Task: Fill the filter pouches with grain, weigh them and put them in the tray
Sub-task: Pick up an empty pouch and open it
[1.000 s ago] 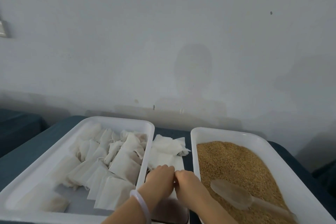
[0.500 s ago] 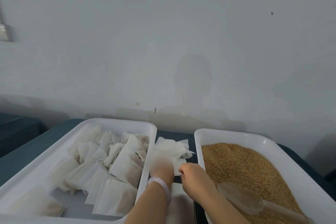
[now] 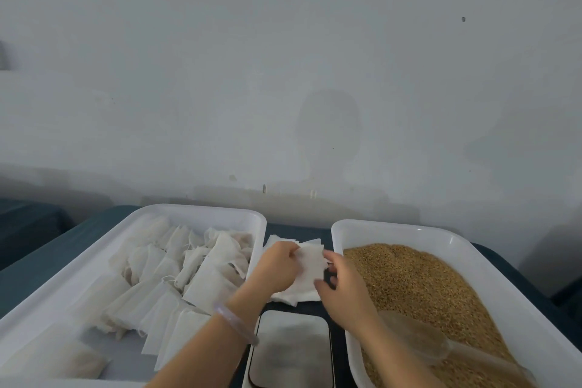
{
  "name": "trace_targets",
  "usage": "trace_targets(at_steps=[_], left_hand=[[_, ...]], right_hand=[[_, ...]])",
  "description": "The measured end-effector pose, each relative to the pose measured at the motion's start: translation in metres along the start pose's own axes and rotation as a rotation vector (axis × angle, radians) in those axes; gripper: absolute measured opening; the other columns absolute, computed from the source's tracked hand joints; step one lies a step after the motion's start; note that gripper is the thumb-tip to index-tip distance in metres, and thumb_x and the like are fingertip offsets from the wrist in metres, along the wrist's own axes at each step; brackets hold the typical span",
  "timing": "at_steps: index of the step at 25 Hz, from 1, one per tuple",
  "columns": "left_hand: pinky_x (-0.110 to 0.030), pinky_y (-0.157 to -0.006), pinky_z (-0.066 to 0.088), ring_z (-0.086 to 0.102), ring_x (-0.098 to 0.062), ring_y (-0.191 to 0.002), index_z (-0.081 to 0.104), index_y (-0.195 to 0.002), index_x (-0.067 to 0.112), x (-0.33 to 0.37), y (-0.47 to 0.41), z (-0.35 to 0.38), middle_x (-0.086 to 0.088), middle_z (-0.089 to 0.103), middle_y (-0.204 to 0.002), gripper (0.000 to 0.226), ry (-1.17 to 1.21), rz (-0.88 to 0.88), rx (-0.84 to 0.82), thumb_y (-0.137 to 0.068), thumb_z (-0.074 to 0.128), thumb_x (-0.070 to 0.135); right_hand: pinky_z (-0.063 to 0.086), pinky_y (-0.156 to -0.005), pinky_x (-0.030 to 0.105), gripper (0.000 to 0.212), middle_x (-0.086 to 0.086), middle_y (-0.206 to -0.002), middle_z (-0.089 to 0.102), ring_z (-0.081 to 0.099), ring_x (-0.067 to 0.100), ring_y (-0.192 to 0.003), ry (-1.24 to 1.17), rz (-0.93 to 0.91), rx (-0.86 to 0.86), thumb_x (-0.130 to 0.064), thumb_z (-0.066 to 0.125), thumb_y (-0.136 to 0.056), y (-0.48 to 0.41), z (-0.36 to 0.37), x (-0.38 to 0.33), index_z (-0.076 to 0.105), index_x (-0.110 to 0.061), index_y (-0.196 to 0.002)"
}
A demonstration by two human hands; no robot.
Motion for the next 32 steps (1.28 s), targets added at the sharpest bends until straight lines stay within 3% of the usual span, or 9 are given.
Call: trace_targets(at_steps=[3,6,9,15,19,22,24,28,32], left_hand=[[-0.023,-0.069,0.049,0.059,-0.020,-0.085,0.063,-0.094,0.011,0.005,0.028,-0.009,-0.006,0.062,-0.090,0.034,0.418,0.027,-0.133,-0.092,0.033,-0.004],[-0.029,-0.063,0.054,0.065,-0.017,-0.080,0.066,-0.097,0.011,0.003,0.051,-0.005,-0.006,0.066,-0.088,0.019,0.839,-0.054,-0.248,-0.096,0.048,0.014],[-0.027,-0.063,0.054,0.069,-0.017,-0.083,0.069,-0.099,0.013,0.006,0.062,0.002,-0.002,0.072,-0.088,0.029,0.833,-0.001,-0.341,-0.079,0.074,0.033],[-0.029,-0.056,0.042,0.055,-0.019,-0.062,0.069,-0.094,0.002,-0.016,0.062,0.015,-0.011,0.063,-0.077,0.018,0.800,-0.125,-0.106,-0.089,0.064,0.018],[-0.031,-0.060,0.056,0.071,-0.026,-0.077,0.067,-0.101,0.008,-0.015,0.065,0.027,-0.011,0.073,-0.088,0.013,0.958,-0.207,-0.093,-0.093,0.059,0.014],[-0.033,-0.062,0.057,0.071,-0.029,-0.080,0.064,-0.104,-0.001,-0.016,0.066,0.032,-0.017,0.072,-0.092,0.016,1.050,-0.256,-0.159,-0.089,0.061,0.001],[-0.032,-0.063,0.057,0.071,-0.029,-0.081,0.062,-0.106,-0.003,-0.023,0.067,0.027,-0.018,0.071,-0.095,0.023,1.035,-0.298,-0.073,-0.083,0.066,-0.002],[-0.033,-0.060,0.057,0.072,-0.028,-0.076,0.058,-0.105,0.005,-0.026,0.069,0.013,-0.018,0.070,-0.095,0.026,1.009,-0.325,0.071,-0.082,0.071,0.009],[-0.036,-0.064,0.059,0.071,-0.027,-0.074,0.054,-0.105,0.008,-0.027,0.069,0.011,-0.017,0.069,-0.093,0.032,0.946,-0.343,0.107,-0.082,0.073,0.019]], right_hand=[[0.047,-0.098,0.040,0.064,-0.003,-0.127,0.054,0.053,0.015,-0.117,-0.248,0.110,-0.070,-0.039,0.074,-0.077,0.001,-0.004,-0.004,0.046,-0.019,-0.131],[0.056,-0.079,0.043,0.028,0.008,-0.089,0.072,0.068,0.027,-0.087,-0.352,0.118,0.002,-0.018,0.080,-0.072,0.008,-0.015,-0.015,0.066,-0.012,-0.095],[0.057,-0.075,0.035,0.027,0.003,-0.080,0.073,0.070,0.020,-0.079,-0.331,0.098,0.031,-0.017,0.080,-0.071,0.017,-0.023,-0.022,0.068,-0.016,-0.095],[0.057,-0.080,0.038,0.049,-0.005,-0.087,0.073,0.069,0.010,-0.084,-0.490,0.173,0.006,-0.041,0.079,-0.064,0.036,-0.021,-0.013,0.059,-0.028,-0.106],[0.058,-0.066,0.033,0.047,0.006,-0.089,0.070,0.070,0.019,-0.080,-0.583,0.224,0.010,-0.001,0.077,-0.071,0.043,-0.010,0.003,0.058,-0.023,-0.109],[0.058,-0.060,0.030,0.038,0.006,-0.081,0.071,0.070,0.021,-0.068,-0.561,0.196,0.124,0.003,0.071,-0.077,0.043,-0.021,0.007,0.058,-0.019,-0.105],[0.056,-0.062,0.025,0.033,0.000,-0.092,0.068,0.068,0.014,-0.073,-0.471,0.111,0.158,-0.010,0.073,-0.078,0.045,-0.026,0.002,0.060,-0.024,-0.105],[0.038,-0.091,0.012,0.042,-0.017,-0.115,0.053,0.046,-0.005,-0.111,-0.072,-0.333,0.198,-0.032,0.084,-0.064,0.061,-0.028,-0.036,0.062,-0.031,-0.099],[0.047,-0.086,0.028,0.031,-0.006,-0.105,0.060,0.045,0.007,-0.105,0.287,-0.601,0.327,-0.021,0.088,-0.060,0.069,-0.019,-0.056,0.068,-0.016,-0.083]])
Point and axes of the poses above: each hand's wrist, its own y-axis away from the middle knuckle, its own z-axis out of the palm, x = y × z, the point moved 8 cm from there along -y, towards the middle knuckle
